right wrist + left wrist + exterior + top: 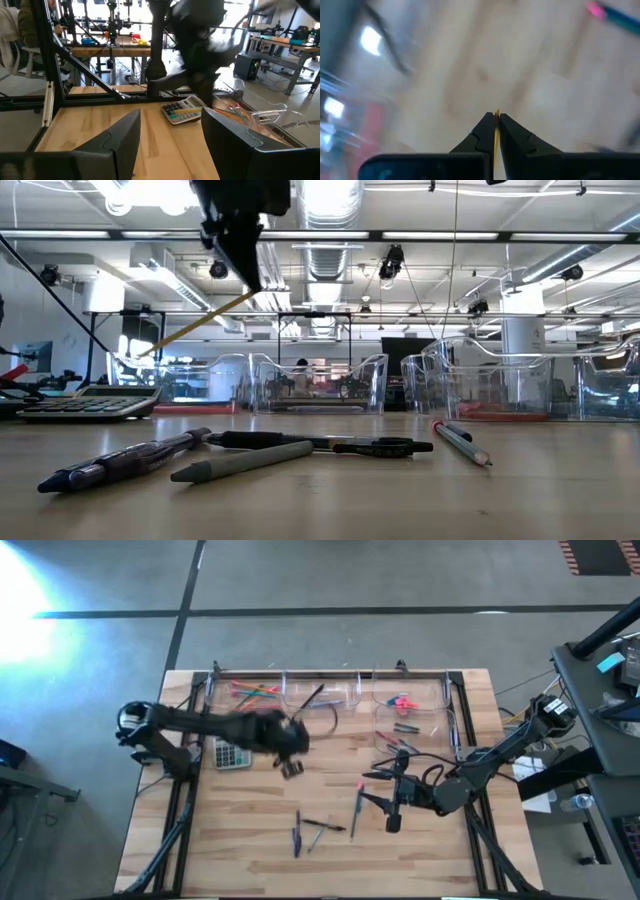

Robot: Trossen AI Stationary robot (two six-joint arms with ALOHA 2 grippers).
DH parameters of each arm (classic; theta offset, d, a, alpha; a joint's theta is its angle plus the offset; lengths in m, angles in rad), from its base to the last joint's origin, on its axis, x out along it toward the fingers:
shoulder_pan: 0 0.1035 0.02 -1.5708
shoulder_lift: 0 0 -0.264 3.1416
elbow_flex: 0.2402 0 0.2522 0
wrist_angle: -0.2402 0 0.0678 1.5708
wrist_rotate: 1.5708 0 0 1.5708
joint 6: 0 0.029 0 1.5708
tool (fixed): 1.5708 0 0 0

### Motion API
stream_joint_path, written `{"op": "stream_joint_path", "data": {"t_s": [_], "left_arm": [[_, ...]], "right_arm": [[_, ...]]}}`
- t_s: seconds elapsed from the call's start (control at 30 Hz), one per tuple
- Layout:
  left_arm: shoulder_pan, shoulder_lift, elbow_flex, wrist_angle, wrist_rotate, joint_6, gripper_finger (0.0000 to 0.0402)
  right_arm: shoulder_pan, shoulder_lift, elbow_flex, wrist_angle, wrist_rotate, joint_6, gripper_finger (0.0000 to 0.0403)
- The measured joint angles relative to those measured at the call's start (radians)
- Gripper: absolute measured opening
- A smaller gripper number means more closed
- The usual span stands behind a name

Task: Sort crayons/erasers/pens/pencils in bins
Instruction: Put the yellow pencil into the top left transparent bin

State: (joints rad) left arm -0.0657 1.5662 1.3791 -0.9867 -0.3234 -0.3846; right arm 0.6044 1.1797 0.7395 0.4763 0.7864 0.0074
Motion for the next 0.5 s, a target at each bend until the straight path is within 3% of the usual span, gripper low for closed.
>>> {"op": "stream_joint_path", "data": {"t_s": [0.23,0.37,0.5], "left_arm": [[0.230,-0.013,0.105,-0.104,-0.125,0.425,0.0000],[0.367,-0.009,0.096,-0.116,-0.252,0.585,0.0000],[0.496,-0.008,0.051,-0.051,-0.259,0.726,0.0000]], "right_arm": [[0.000,0.000,0.000,-0.020,0.000,0.009,0.0201],[0.000,-0.009,0.003,-0.081,0.001,0.043,0.0201],[0.000,-0.021,0.003,-0.090,0.002,0.039,0.0201]]}}
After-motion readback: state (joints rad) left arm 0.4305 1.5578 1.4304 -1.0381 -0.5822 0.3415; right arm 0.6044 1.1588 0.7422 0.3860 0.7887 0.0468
